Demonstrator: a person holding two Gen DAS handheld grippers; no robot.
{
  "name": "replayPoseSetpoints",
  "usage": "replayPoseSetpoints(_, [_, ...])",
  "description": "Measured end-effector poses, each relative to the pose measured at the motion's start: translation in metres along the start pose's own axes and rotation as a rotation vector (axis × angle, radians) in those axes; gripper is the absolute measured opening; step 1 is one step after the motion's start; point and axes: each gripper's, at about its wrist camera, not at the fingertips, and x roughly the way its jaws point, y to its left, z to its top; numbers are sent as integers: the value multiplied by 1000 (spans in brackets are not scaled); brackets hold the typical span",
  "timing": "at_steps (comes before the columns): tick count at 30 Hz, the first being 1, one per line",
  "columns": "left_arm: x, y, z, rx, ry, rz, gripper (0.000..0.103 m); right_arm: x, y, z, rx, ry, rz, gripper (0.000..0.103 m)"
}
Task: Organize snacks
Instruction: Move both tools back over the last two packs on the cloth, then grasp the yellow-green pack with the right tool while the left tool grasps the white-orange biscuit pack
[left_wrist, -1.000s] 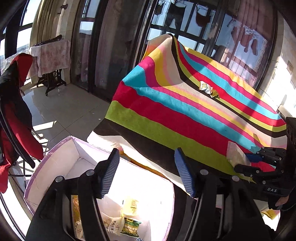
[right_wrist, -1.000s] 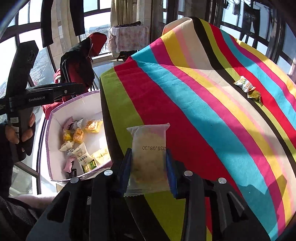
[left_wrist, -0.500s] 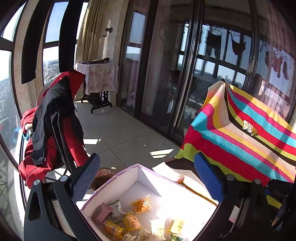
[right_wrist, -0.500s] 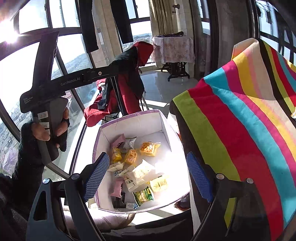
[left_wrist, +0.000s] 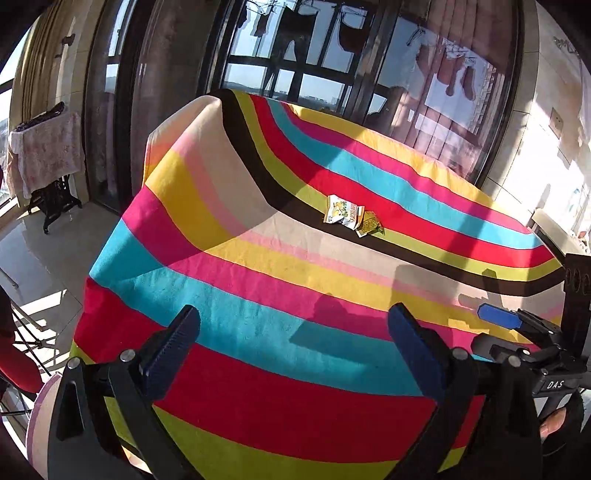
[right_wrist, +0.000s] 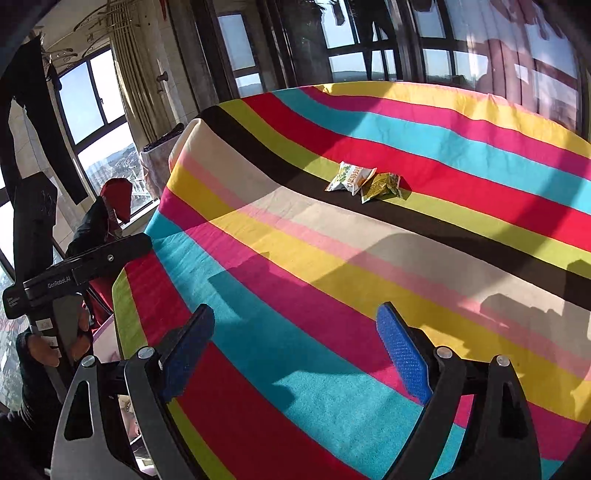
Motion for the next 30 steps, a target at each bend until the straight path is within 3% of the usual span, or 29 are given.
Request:
replayPoseSetpoints(3, [58, -16, 22, -45, 94, -57, 101, 27, -36, 7, 43, 38, -103, 86])
replayPoseSetpoints(7, [110, -17, 37, -106, 137, -13, 101, 61, -63, 31, 67, 91, -169, 86])
replayPoseSetpoints(10, [130, -5, 25, -146, 150, 21, 100, 90, -68, 56, 59, 112, -205, 86])
replayPoseSetpoints(12, [120, -1, 25, -160, 102, -16, 101, 112, -67, 72, 36, 123, -235, 86])
replayPoseSetpoints(14, [116, 2, 24, -183, 74, -2, 101, 136, -65, 85, 22, 145, -256, 86])
replayPoseSetpoints(22, [123, 5, 24, -203, 115, -31, 101, 207, -55, 124, -52, 199, -356, 86])
replayPoseSetpoints(27, [122, 6, 24, -205, 113, -33, 101, 217, -73, 133, 22, 219, -288, 86])
replayPoseSetpoints(29, [122, 6, 24, -206, 111, -34, 101, 207, -72, 129, -5, 202, -251, 61])
replayPoseSetpoints(30, [121, 7, 24, -207, 110, -35, 101, 199, -69, 124, -25, 199, -234, 43])
